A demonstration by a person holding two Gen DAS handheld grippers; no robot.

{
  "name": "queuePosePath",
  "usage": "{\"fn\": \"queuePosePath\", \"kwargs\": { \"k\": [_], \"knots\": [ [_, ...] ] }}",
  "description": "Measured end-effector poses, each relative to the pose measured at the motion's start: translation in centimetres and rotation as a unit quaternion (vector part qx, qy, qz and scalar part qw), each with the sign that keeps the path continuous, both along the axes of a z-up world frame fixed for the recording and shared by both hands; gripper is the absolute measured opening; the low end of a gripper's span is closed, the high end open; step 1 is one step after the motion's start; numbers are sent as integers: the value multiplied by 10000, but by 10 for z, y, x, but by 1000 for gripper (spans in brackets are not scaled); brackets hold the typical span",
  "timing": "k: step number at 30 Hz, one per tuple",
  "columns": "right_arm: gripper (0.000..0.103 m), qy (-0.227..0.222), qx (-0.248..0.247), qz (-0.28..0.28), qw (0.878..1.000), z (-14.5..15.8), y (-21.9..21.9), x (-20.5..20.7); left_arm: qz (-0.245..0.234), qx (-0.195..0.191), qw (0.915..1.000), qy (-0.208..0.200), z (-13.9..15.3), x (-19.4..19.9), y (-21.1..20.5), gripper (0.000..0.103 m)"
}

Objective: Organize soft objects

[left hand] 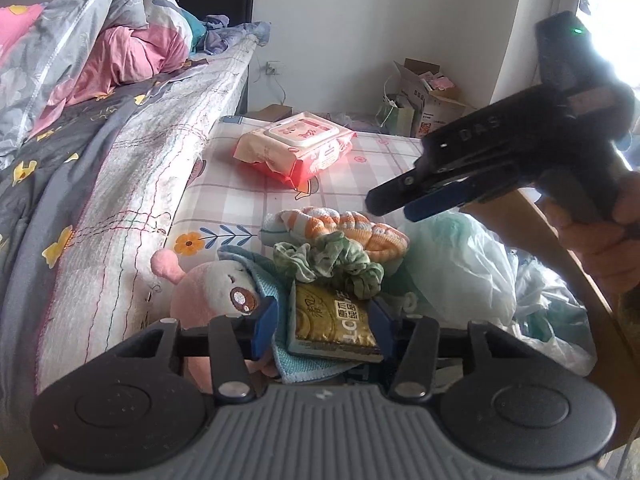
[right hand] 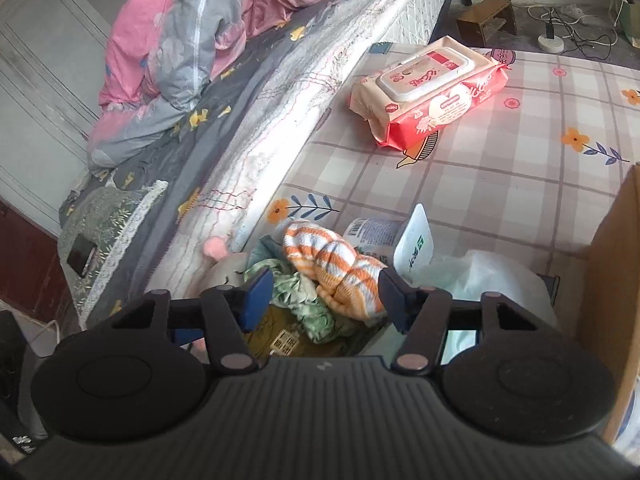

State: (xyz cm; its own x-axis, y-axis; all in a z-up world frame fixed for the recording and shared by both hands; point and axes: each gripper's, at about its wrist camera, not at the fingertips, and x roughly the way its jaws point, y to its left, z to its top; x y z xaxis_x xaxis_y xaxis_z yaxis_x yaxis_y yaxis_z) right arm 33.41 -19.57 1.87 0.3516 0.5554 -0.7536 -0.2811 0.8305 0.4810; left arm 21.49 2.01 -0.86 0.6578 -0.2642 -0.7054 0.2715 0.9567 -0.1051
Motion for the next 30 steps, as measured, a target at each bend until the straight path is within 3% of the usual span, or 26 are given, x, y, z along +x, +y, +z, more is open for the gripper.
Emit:
{"fn": "queuePosePath", "kwargs": {
  "k": [4,8,11,15,20,25,30],
  "knots": [
    [50,889,764,113,9930,-19,11,22,5,-62,9999,103,-4,3,5,48],
    [51,1431,1387,258,9796,-27,20,20,16,-102,9997,235,-10,1,11,47],
    [51,1643,1470,421,9745,-33,32,15,33,-140,9993,331,-16,2,13,46],
    [51,1868,1194,436,9741,-51,47,15,64,-207,9989,418,-19,1,15,45],
    [48,1658,981,174,9811,-61,49,27,112,-260,9986,455,-20,1,17,45],
    [50,1048,444,-335,9929,-60,36,44,85,-275,9984,497,-21,3,17,45],
    [50,1043,652,-751,9896,-64,12,54,107,-278,9973,677,-30,8,14,47]
  ]
}}
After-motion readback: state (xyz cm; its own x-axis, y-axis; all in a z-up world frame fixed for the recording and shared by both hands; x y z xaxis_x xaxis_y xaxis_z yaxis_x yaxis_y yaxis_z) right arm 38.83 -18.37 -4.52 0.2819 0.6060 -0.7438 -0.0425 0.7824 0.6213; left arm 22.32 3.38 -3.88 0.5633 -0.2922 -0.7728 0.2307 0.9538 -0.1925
